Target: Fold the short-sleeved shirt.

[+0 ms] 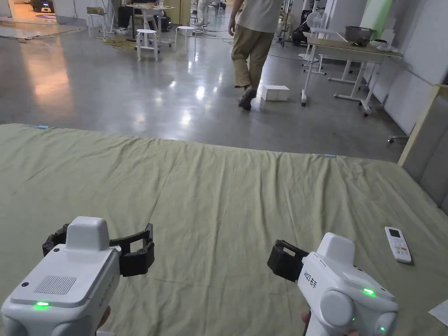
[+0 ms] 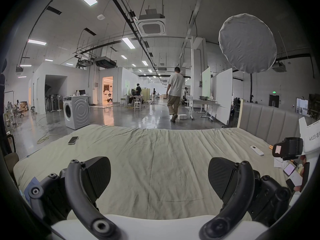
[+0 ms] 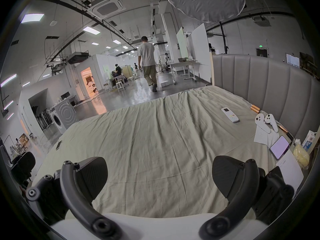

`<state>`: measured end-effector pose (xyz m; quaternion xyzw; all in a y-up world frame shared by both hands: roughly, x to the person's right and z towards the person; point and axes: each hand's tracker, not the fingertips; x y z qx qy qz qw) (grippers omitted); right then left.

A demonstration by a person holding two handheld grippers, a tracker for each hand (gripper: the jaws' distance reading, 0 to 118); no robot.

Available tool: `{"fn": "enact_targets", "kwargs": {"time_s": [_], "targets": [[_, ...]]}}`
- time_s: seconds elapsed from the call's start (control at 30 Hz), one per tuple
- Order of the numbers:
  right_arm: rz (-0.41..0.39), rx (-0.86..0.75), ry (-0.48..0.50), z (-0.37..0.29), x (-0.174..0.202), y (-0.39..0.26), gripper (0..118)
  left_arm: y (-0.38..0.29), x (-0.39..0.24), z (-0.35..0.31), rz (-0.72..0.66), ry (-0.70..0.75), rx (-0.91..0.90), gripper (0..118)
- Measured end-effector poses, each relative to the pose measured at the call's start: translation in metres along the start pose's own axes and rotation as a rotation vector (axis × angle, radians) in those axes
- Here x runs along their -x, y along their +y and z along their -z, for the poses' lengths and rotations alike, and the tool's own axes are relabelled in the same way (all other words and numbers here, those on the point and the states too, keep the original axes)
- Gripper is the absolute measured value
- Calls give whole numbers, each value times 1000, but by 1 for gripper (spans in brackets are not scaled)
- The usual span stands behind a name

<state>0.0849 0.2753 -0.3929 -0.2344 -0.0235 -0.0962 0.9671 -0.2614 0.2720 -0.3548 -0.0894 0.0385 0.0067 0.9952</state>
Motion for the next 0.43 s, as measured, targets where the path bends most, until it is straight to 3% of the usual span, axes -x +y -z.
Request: {"fn": "enact_targets", "kwargs": {"time_s": [0.43], "targets": [[5, -8, 0, 1, 2, 0, 118, -3, -1, 0, 14, -13, 13, 113]]}}
